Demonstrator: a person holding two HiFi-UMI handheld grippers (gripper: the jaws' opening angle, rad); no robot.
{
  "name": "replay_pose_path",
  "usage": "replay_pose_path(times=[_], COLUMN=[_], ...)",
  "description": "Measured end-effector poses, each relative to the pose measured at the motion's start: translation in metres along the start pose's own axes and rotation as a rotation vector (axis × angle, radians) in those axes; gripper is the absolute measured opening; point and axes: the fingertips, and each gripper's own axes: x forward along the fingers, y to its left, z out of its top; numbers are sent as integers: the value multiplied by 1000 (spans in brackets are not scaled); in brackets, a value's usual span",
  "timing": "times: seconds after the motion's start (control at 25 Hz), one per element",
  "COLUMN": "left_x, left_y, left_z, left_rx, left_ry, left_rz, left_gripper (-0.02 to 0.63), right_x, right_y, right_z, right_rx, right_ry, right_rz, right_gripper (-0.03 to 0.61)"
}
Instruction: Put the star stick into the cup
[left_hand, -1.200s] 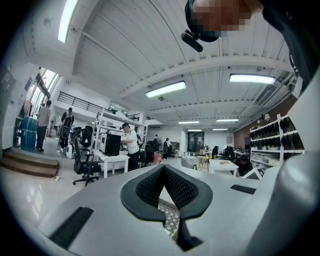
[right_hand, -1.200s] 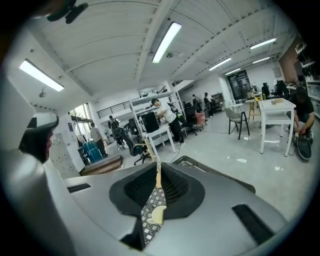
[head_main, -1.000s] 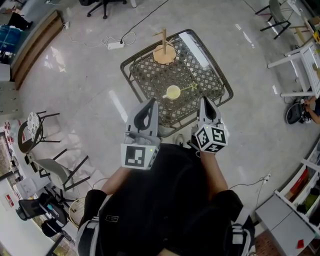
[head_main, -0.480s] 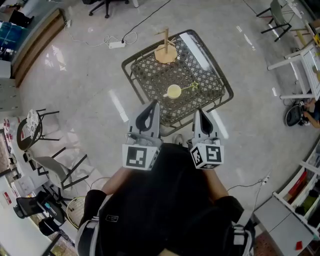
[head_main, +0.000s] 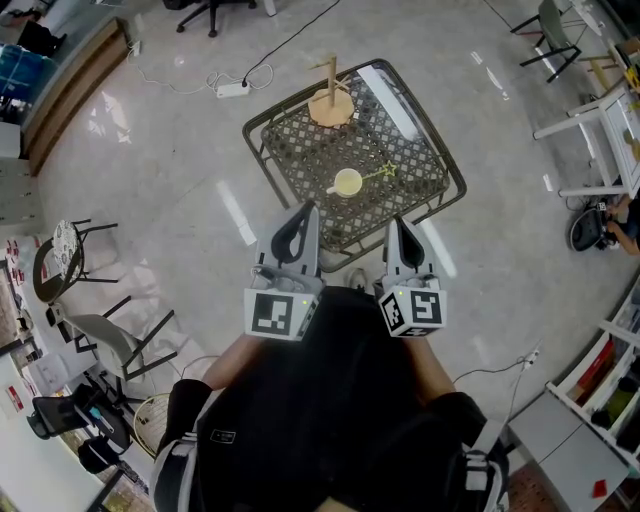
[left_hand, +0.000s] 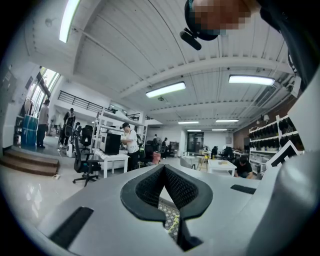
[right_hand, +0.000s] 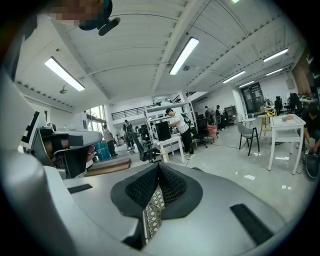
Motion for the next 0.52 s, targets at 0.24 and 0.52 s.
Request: replay_pose_path(times=[0.24,0.52], left_x=[1,-3], left_y=[-2,2], left_z=[0,0], left_rx=[5,3], left_ry=[-3,-8], left_rz=[-14,-12], left_gripper=[17,17], right_x=[-1,-1], right_y=[-1,4], right_z=[-2,-2], right_rx=[13,7], right_ry=[2,-3], right_rz=[-13,-13], right_gripper=[11,11])
